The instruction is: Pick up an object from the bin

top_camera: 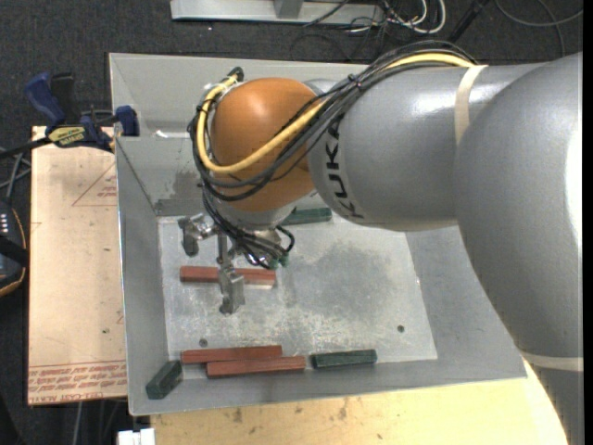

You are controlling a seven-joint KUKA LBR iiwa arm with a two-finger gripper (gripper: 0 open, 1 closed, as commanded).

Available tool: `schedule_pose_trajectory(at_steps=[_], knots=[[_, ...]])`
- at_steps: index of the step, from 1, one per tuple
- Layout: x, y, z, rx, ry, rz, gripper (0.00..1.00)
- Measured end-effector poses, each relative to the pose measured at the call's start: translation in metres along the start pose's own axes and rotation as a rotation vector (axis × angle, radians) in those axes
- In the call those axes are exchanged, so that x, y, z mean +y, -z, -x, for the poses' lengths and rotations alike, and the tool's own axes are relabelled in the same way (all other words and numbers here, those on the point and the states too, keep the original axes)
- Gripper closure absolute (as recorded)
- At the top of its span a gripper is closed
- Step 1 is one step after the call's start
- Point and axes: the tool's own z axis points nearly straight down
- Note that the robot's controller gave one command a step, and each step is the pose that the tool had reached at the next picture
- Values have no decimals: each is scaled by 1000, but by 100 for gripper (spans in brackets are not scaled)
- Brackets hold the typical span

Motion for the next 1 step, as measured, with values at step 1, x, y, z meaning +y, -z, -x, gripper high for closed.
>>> schedule_pose_trajectory(at_steps=[1], knots=[[-36, -39, -5, 4, 2, 3, 0]])
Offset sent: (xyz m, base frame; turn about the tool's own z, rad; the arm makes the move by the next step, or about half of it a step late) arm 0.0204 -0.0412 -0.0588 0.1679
